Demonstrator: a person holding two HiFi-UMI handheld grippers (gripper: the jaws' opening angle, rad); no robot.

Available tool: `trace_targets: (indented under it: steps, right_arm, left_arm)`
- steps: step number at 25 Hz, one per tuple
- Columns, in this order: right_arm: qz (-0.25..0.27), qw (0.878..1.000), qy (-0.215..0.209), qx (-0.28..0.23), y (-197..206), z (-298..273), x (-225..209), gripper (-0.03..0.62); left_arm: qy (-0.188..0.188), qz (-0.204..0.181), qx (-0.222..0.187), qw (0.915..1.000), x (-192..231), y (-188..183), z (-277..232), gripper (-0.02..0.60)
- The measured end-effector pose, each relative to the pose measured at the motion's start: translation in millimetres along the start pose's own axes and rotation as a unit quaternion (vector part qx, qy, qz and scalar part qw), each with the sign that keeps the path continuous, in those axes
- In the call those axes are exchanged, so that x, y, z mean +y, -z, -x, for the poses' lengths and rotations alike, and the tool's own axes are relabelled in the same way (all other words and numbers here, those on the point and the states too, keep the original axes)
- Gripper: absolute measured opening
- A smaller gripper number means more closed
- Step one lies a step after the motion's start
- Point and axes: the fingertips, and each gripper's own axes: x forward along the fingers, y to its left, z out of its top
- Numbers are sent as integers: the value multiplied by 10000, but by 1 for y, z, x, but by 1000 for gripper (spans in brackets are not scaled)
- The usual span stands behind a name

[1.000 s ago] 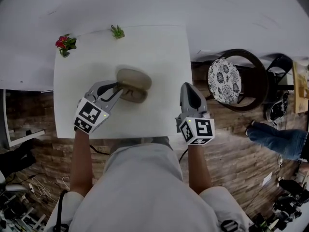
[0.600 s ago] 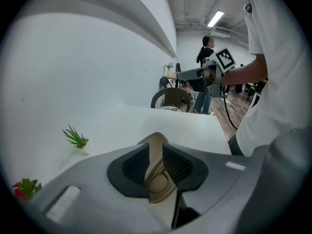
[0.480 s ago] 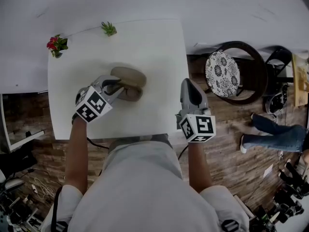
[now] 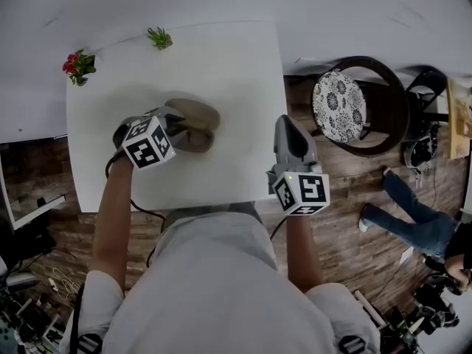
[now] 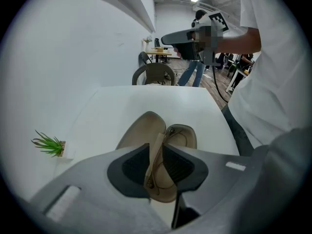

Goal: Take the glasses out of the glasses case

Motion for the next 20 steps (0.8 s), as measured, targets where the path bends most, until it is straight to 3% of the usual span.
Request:
trace_targets:
  steps: [5, 16, 20]
  right_arm:
    - [0, 10000, 41, 53, 2, -3, -5, 3]
    - [1, 9998, 150, 111, 4, -2, -13, 3]
    - [-12, 9997, 201, 128, 6, 2, -16, 3]
  left_arm:
    - [365, -153, 275, 9988, -5, 7, -21, 94]
    - [747, -412, 625, 9944, -10, 17, -45, 94]
    - [684, -526, 754, 9934, -13, 22, -53, 94]
